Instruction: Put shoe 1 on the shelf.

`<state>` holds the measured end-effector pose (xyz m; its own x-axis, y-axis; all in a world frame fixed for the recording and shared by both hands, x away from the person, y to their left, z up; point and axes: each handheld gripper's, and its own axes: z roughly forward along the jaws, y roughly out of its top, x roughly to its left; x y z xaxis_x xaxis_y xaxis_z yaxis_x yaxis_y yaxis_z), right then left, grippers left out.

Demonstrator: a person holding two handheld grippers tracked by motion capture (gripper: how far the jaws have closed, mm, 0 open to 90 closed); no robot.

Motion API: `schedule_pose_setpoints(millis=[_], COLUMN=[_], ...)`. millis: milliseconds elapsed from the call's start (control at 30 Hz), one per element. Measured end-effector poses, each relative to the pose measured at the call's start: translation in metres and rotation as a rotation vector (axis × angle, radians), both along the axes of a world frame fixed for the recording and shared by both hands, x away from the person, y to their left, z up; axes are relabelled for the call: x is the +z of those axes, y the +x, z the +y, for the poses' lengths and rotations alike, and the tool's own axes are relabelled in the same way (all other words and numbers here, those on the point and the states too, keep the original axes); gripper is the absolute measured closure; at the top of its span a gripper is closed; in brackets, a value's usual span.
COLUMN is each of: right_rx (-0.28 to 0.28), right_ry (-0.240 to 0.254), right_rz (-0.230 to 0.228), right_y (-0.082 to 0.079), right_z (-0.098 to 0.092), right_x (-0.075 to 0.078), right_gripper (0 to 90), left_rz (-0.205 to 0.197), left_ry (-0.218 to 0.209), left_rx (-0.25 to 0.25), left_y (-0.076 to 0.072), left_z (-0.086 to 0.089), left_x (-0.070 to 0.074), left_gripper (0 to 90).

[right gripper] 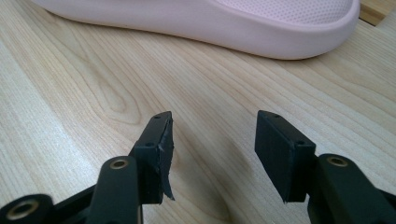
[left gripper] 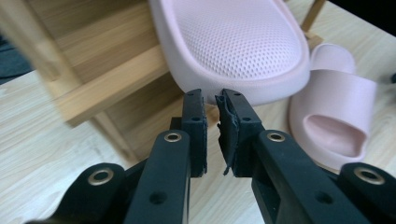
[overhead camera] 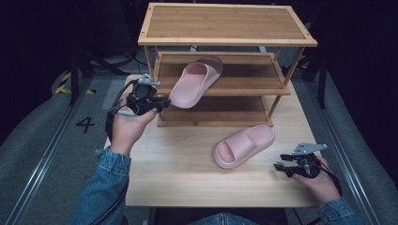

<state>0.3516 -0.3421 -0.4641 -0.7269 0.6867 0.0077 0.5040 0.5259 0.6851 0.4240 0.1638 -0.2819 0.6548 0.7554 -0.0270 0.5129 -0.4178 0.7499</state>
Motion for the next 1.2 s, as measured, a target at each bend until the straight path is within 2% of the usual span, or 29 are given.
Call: schedule_pose_setpoints(millis=[267, 400, 533, 633, 733, 933, 1033, 1133, 1200], right_rx=[-0.001, -0.005, -0.007, -0.008, -0.007, -0.008, -0.010, -0.008, -0.006], right_ry=[0.000, 0.003, 0.005, 0.006, 0.004, 0.001, 0.000, -0.003, -0.003], right_rz=[0.001, -0.002, 0.000, 0.001, 0.006, -0.001, 0.003, 0.009, 0.010], right_y=[0.000, 0.000, 0.000, 0.000, 0.001, 0.000, 0.000, 0.001, 0.001], right_z=[0.000, -0.001, -0.002, -0.003, -0.002, -0.001, -0.001, -0.001, -0.001], right_x=[0.000, 0.000, 0.000, 0.000, -0.001, 0.000, -0.001, -0.003, -0.004], right_gripper=[47.9, 47.9, 47.9, 47.9, 47.9, 48.1, 48.1, 48.1, 48.2], left_rz=[0.000, 0.004, -0.004, 0.006, 0.027, 0.039, 0.020, 0.031, 0.007], left_ry=[-0.012, -0.018, -0.013, -0.032, -0.044, -0.051, -0.037, -0.043, 0.003], left_rx=[-0.088, -0.114, -0.113, -0.126, -0.186, -0.226, -0.206, -0.196, -0.176], left_y=[-0.002, -0.001, -0.002, -0.007, -0.016, -0.016, -0.012, -0.005, -0.002], left_z=[-0.028, -0.043, -0.046, -0.047, -0.055, -0.071, -0.075, -0.074, -0.076], left_x=[-0.001, -0.002, -0.001, -0.001, -0.004, -0.011, -0.012, -0.011, -0.010], left_gripper=[78.7, 78.0, 78.0, 79.3, 79.5, 78.1, 78.0, 80.4, 80.4])
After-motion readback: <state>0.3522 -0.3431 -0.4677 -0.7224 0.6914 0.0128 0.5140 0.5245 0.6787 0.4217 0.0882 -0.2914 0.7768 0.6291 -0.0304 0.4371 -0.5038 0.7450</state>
